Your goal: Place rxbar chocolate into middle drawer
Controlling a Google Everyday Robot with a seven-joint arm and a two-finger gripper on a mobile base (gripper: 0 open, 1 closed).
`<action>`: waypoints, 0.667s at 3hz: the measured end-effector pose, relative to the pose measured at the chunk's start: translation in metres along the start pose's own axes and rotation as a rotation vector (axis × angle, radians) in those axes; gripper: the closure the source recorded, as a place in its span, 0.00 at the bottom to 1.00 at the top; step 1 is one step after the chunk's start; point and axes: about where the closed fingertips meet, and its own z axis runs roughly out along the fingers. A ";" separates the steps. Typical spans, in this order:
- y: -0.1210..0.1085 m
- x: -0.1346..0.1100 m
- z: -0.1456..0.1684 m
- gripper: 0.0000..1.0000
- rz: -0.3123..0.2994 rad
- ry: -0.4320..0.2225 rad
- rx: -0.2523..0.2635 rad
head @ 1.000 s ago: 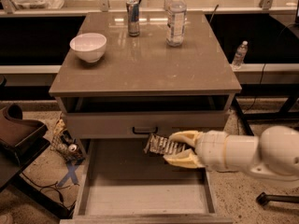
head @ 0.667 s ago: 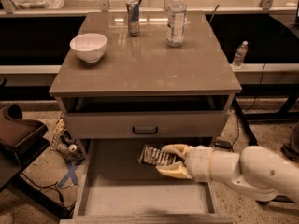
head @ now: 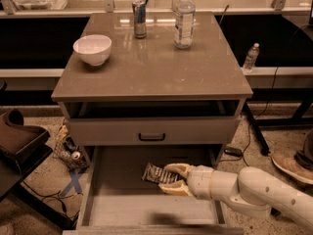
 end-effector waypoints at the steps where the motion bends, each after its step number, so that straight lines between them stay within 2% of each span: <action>1: 0.000 0.000 0.000 1.00 0.000 0.000 0.000; 2: 0.000 0.019 0.025 1.00 0.013 0.069 -0.006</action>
Offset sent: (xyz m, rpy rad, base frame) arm 0.0341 0.0485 -0.0946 -0.2214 0.1377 -0.0401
